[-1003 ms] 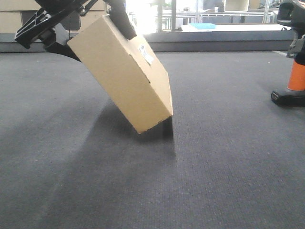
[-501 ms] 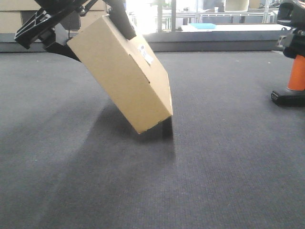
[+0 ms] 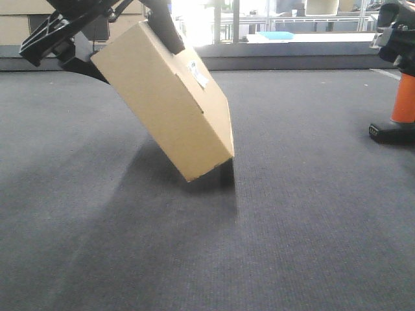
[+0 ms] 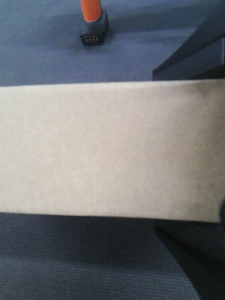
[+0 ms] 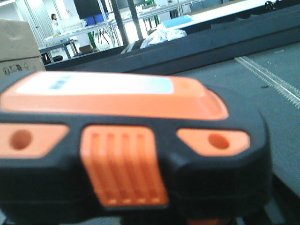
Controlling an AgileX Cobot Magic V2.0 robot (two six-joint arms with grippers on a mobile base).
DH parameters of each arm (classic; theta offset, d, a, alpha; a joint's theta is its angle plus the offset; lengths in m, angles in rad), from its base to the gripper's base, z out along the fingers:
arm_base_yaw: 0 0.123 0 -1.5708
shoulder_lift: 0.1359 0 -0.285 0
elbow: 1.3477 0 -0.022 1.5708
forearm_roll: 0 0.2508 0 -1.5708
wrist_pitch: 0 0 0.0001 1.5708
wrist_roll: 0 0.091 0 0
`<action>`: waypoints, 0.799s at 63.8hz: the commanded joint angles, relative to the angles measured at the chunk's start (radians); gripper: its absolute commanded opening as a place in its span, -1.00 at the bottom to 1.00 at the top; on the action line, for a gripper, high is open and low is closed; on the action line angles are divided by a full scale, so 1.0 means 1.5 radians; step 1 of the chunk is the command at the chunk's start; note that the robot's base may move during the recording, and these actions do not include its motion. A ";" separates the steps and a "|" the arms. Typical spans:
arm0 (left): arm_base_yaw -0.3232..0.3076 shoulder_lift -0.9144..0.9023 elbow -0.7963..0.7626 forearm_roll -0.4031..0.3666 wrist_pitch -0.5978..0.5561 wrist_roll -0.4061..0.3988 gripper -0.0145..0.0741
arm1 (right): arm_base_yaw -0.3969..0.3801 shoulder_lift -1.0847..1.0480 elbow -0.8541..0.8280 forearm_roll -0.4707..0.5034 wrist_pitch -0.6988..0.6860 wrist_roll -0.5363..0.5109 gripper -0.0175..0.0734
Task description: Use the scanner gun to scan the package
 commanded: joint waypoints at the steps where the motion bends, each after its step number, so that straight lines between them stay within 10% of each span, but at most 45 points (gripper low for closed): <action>1: -0.005 -0.004 -0.001 -0.001 -0.010 0.001 -0.92 | -0.005 0.009 -0.004 0.012 -0.005 0.001 0.62; 51: -0.005 -0.004 -0.001 -0.001 -0.010 0.001 -0.92 | -0.005 0.037 -0.004 0.025 -0.044 0.001 0.59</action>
